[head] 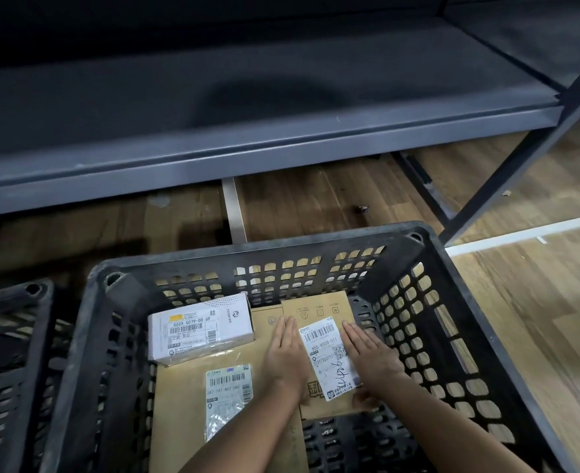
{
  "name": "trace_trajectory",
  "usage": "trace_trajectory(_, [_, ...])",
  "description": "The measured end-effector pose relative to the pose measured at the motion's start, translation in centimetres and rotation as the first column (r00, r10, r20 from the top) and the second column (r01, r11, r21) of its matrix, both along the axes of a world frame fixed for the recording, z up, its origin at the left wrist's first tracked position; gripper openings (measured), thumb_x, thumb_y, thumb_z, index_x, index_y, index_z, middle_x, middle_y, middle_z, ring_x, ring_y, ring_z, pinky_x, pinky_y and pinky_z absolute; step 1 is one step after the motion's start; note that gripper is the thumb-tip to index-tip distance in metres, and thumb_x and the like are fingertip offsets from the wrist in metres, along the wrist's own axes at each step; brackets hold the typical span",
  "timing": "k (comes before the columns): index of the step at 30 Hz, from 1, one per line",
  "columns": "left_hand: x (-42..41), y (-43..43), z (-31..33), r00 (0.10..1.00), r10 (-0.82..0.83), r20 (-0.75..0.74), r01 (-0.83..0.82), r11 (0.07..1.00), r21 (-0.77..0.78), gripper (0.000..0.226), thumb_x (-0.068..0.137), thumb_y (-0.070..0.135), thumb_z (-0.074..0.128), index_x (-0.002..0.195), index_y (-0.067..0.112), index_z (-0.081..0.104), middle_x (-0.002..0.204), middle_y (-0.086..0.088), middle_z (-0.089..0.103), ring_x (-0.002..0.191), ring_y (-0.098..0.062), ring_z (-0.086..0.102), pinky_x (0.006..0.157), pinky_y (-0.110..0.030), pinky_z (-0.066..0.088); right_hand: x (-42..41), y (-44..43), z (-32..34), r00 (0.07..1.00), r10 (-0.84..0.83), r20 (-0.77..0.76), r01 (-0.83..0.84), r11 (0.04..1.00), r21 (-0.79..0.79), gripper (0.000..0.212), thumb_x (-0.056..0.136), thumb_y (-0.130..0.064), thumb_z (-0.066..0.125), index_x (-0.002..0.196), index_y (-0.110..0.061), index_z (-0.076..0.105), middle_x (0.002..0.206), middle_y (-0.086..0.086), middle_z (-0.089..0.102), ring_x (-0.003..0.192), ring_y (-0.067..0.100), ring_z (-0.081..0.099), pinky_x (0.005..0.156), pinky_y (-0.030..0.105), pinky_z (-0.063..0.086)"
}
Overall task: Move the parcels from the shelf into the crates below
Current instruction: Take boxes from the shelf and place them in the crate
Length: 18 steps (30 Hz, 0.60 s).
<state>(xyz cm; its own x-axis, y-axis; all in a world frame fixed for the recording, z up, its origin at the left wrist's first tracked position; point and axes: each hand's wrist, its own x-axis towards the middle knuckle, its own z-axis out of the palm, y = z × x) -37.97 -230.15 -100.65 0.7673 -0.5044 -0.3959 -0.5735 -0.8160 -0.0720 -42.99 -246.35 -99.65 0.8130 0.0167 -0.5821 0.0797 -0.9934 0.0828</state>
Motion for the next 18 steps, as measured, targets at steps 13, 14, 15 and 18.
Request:
trace_trajectory(13, [-0.1, -1.3, 1.4, 0.988, -0.152, 0.000, 0.146, 0.950, 0.277, 0.093, 0.089, 0.046, 0.053, 0.147, -0.007, 0.002, 0.155, -0.027, -0.005, 0.144, -0.040, -0.010, 0.107, -0.052, -0.020, -0.7, -0.7, 0.4, 0.999, 0.025, -0.032, -0.022, 0.994, 0.104, 0.073, 0.098, -0.012, 0.039, 0.148, -0.004, -0.013, 0.157, 0.010, -0.018, 0.146, 0.020, -0.011, 0.120, 0.033, 0.001])
trace_trajectory(14, [-0.5, -1.1, 1.7, 0.986, -0.164, 0.019, 0.154, 0.954, 0.258, 0.087, 0.094, 0.042, 0.047, 0.146, -0.007, -0.003, 0.155, -0.027, -0.005, 0.144, -0.039, -0.010, 0.107, -0.051, -0.020, -1.2, -0.6, 0.4, 0.999, 0.041, -0.034, -0.038, 0.994, 0.100, 0.075, 0.098, -0.015, 0.042, 0.148, -0.003, -0.012, 0.158, 0.011, -0.016, 0.147, 0.021, -0.009, 0.119, 0.033, 0.003])
trace_trajectory(15, [-1.0, -0.9, 2.0, 0.985, -0.170, 0.009, 0.163, 0.959, 0.230, 0.084, 0.096, 0.042, 0.042, 0.146, -0.006, -0.006, 0.155, -0.027, -0.005, 0.144, -0.038, -0.009, 0.108, -0.051, -0.019, -1.6, -0.7, 0.4, 0.998, 0.053, -0.035, -0.050, 0.994, 0.096, 0.076, 0.098, -0.017, 0.044, 0.148, -0.003, -0.012, 0.158, 0.011, -0.016, 0.147, 0.021, -0.009, 0.119, 0.034, 0.004])
trace_trajectory(18, [-2.5, -0.1, 2.4, 0.976, -0.211, -0.059, 0.219, 0.951, 0.220, 0.104, 0.087, 0.061, 0.047, 0.145, -0.007, -0.008, 0.154, -0.027, -0.007, 0.144, -0.040, -0.009, 0.113, -0.056, -0.014, -2.6, -1.0, 0.0, 0.997, 0.059, -0.047, -0.057, 0.997, 0.055, 0.068, 0.102, -0.022, 0.032, 0.147, -0.006, -0.016, 0.157, 0.008, -0.019, 0.146, 0.019, -0.012, 0.118, 0.034, 0.001])
